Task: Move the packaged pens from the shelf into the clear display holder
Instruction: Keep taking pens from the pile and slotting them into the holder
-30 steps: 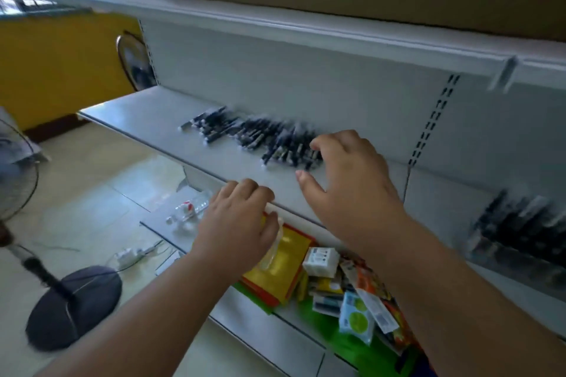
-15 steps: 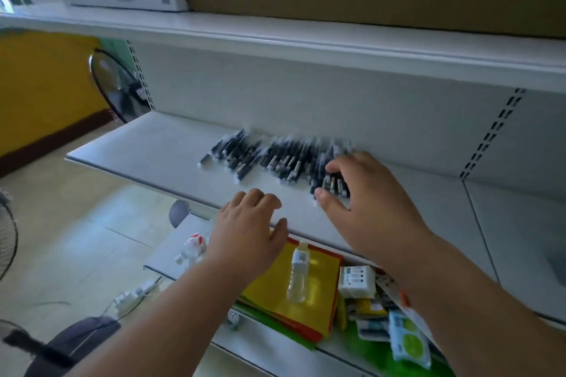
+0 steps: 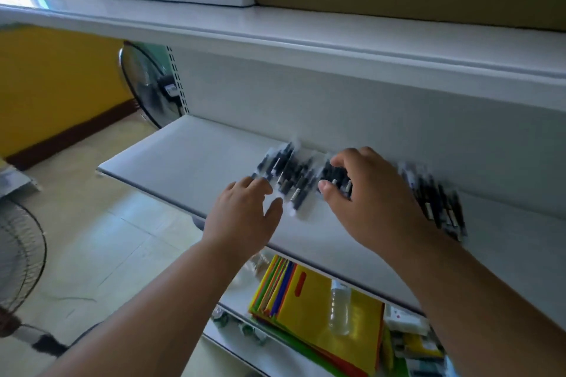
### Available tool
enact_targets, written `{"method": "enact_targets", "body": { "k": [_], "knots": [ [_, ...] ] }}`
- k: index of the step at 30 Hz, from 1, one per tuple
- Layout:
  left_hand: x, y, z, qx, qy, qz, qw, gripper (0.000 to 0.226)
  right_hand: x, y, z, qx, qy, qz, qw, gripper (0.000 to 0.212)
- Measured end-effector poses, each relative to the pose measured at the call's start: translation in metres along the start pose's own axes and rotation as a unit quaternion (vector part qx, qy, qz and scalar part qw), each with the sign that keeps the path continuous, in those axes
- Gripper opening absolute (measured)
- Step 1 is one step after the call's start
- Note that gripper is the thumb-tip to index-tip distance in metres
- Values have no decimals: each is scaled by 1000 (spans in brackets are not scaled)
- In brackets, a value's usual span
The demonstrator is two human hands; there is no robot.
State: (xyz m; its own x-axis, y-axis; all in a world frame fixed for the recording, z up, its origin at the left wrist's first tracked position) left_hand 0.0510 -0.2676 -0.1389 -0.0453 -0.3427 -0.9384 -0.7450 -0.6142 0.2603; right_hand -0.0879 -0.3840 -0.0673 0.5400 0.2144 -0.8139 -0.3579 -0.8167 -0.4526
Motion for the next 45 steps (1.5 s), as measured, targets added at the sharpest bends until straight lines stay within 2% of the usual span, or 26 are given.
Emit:
{"method": "enact_targets", "body": {
  "k": [2,5,9,12,21,35,37,40,42,45],
  "knots": [
    [8,-29,-32,-32,-9,18,999,40,9,-4,-10,15,16,9,1000,34],
    [28,-60,-80,-67,-63,7,996,62,19,-10,-24,46,32,25,998,32],
    [51,-64,-123,-30,-120,-23,992,76,29,-14,-41,89,64,30,993,31],
    [62,-56,-137,9,-131,-57,990,80,34,-10,-42,124,88,39,988,29],
    [76,-39,-160,89,-158,-101,978,42,41,-2,-44,172,99,67,978,30],
    [68,-34,-154,152,-88,-42,984,26,42,13,-49,162,110,53,979,27],
    [56,-35,-149,149,-68,-2,987,28,40,16,-50,163,109,52,979,27],
    [35,-43,-138,114,-49,146,981,28,37,21,-47,172,118,42,977,26],
    [33,-46,-126,79,-74,308,945,26,36,27,-43,187,122,30,974,25],
    [37,-39,-106,53,-125,493,859,25,36,33,-36,202,132,22,970,25]
  ]
}}
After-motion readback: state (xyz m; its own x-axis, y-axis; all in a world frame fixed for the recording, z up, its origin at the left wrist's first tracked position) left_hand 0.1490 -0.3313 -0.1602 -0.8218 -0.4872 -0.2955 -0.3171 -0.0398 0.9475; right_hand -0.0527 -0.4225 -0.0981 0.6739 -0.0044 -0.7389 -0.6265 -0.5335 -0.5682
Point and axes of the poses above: each hand's wrist, its own z-axis away from the middle knuckle, its own x-axis out of the palm, y = z × x, the point moved 10 cm from there along -z, towards the middle knuckle, and after that the axes turned 6 degrees about -z, right-handed, at the moved point
